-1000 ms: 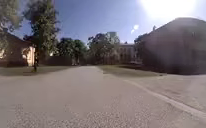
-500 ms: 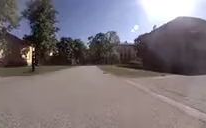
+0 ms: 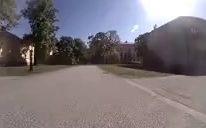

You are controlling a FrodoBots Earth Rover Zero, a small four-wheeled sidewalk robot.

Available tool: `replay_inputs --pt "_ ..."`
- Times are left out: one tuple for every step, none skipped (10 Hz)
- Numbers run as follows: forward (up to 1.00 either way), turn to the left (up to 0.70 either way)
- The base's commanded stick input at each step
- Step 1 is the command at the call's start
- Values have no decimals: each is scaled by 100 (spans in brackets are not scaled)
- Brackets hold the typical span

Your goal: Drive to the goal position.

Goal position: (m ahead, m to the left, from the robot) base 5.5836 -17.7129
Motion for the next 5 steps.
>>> replay_inputs --pt "45 0" --pt "45 0" --pt "45 0" --pt "45 0" --pt "45 0"
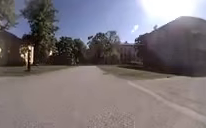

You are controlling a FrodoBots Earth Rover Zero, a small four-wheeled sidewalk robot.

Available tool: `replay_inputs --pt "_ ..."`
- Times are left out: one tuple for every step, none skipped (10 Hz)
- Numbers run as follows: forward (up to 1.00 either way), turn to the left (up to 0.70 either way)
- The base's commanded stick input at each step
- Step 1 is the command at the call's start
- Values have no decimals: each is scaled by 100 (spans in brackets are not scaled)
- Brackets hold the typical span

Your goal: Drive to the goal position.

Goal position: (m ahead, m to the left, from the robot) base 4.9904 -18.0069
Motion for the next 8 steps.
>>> replay_inputs --pt "45 0" --pt "45 0" --pt "45 0" --pt "45 0" --pt "45 0" --pt "45 0" --pt "45 0" --pt "45 0"
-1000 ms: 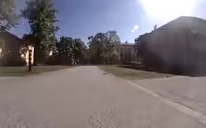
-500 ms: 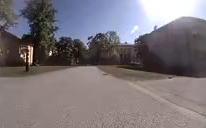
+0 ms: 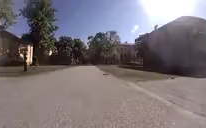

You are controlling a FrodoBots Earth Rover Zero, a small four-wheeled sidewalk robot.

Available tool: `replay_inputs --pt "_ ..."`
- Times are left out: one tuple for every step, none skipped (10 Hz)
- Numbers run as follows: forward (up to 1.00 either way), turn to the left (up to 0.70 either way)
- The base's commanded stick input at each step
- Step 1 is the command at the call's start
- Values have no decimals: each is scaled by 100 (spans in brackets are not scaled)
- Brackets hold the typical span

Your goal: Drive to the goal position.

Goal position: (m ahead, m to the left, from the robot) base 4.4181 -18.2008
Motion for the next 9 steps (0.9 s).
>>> replay_inputs --pt "45 0" --pt "45 0" --pt "45 0" --pt "45 0" --pt "45 0" --pt "45 0" --pt "45 0" --pt "45 0" --pt "45 0"
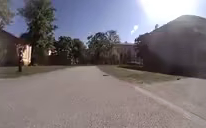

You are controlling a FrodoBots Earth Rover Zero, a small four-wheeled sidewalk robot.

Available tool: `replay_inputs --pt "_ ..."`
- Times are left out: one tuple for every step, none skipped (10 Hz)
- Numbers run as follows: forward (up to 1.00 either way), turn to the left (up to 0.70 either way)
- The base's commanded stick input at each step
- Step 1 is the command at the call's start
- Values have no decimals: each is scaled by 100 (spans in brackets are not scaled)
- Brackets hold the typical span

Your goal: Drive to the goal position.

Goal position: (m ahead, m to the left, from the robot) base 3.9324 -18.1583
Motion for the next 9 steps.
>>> replay_inputs --pt "45 0" --pt "45 0" --pt "45 0" --pt "45 0" --pt "45 0" --pt "45 0" --pt "45 0" --pt "45 0" --pt "45 0"
